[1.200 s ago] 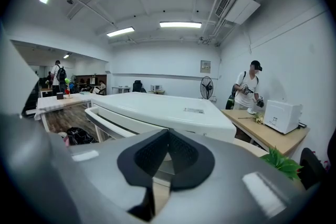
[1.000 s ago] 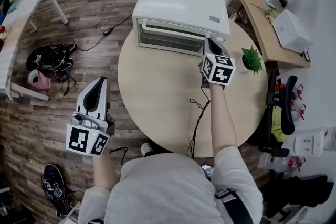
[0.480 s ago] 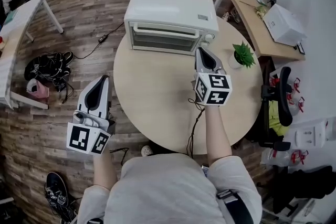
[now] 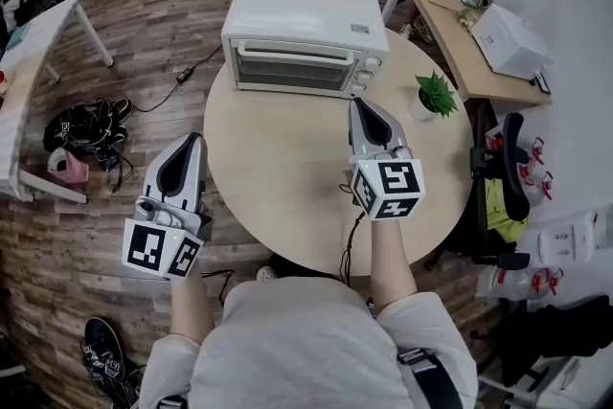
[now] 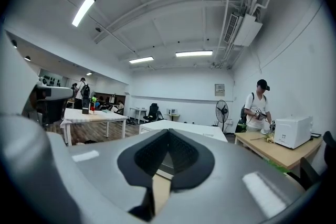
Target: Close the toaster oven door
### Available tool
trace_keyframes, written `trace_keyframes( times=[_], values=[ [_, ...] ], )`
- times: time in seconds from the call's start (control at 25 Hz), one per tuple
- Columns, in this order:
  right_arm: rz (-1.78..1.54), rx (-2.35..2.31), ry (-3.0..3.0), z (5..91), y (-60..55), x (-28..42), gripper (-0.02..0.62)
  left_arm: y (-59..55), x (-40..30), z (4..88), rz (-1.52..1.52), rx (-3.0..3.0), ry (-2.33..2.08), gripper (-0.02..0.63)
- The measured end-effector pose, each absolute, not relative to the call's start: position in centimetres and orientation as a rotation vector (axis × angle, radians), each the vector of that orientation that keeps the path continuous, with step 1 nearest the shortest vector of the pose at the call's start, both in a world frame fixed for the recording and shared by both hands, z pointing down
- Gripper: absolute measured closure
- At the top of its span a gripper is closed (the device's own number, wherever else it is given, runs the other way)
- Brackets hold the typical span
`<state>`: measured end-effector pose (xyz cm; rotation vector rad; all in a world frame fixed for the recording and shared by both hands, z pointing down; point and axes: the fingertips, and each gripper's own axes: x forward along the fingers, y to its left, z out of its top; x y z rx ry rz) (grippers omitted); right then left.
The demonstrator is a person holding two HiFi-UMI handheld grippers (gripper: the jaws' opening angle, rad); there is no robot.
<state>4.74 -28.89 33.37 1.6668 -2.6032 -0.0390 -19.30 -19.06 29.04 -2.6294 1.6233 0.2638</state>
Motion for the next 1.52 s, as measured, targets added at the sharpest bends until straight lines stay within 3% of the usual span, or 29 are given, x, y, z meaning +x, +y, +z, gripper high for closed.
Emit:
trace_keyframes(
  times=[1.52],
  values=[
    [-0.184, 1.774, -2.652, 30.7, -14.1, 6.4, 0.584, -11.3, -16.6, 28.5, 0.286, -2.644, 1.551, 0.6]
  ],
)
